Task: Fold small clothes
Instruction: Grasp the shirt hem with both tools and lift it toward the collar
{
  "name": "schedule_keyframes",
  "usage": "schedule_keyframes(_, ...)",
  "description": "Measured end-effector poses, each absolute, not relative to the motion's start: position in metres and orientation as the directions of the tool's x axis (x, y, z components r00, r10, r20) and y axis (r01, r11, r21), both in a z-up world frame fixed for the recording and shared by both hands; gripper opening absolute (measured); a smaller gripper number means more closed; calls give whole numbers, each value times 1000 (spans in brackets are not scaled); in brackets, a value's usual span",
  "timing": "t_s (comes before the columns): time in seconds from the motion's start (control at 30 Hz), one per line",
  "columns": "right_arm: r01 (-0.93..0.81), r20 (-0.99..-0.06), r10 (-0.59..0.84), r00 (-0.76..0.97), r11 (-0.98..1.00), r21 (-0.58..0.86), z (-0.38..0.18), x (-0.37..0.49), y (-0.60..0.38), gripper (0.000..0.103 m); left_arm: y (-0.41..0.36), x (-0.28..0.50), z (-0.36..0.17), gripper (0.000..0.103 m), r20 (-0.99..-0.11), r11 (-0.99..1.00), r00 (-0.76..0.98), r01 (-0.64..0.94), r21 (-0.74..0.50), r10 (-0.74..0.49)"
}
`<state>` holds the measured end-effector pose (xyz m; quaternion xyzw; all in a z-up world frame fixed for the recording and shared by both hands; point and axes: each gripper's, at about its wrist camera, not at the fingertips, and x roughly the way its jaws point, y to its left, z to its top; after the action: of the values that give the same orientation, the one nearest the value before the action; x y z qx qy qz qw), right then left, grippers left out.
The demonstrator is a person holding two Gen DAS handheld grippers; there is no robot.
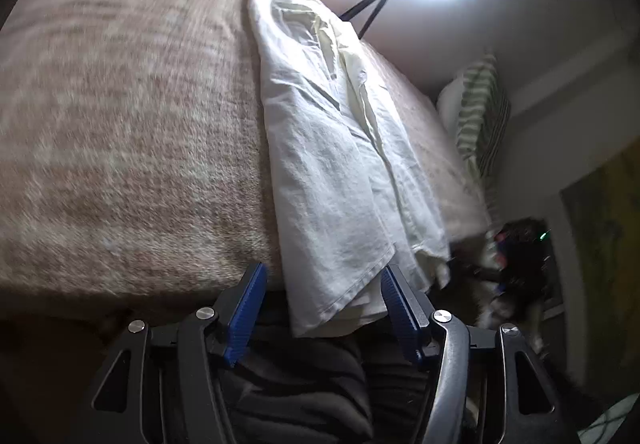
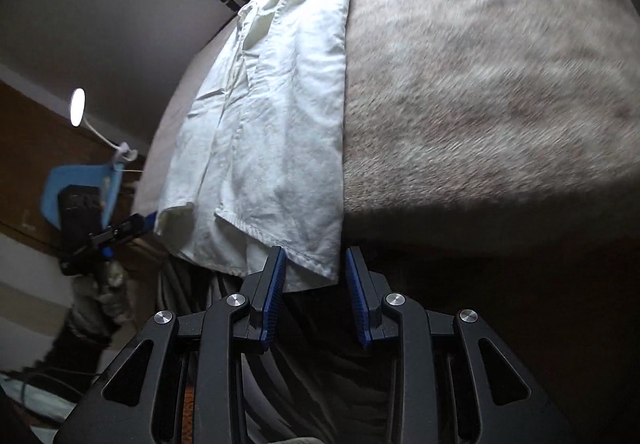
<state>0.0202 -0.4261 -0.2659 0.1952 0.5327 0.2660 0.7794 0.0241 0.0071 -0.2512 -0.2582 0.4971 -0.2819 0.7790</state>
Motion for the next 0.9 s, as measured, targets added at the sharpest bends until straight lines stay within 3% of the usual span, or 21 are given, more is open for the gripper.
schedule_keyframes(0.1, -209, -699, 658, 281, 753, 624, -269, 23, -425, 32, 7, 25, -255, 50, -607, 680, 342, 157, -716, -718)
schedule_keyframes(0.13, -208, -694, 664, 279, 747, 632, -270, 24, -423, 32, 8, 25, -258, 38, -602, 670, 333, 144, -729, -726)
schedule_keyframes(0.17, -208, -688, 672, 273, 740, 640, -272, 25, -422, 32, 8, 26, -261, 33, -604, 664, 322, 124, -737, -730)
schedule_keyframes(0.27, -220, -685, 679, 264, 734, 643, -269, 23, -420, 32, 6, 22, -263, 24, -603, 660, 312, 123, -741, -734)
schedule_keyframes(0.43, -227, -630, 727, 271, 685, 693, -261, 23, -421, 15, 7, 17, -258, 6, -599, 661, 323, 127, -740, -733)
schedule_keyframes(0.67, -198, -524, 785, 332, 601, 774, -236, 23, -433, 8, 16, 13, -232, 3, -548, 630, 378, 137, -764, -746)
schedule_keyframes(0.9, -239, -490, 777, 395, 602, 762, -194, 52, -425, 7, 20, 35, -199, 2, -506, 612, 404, 193, -767, -762)
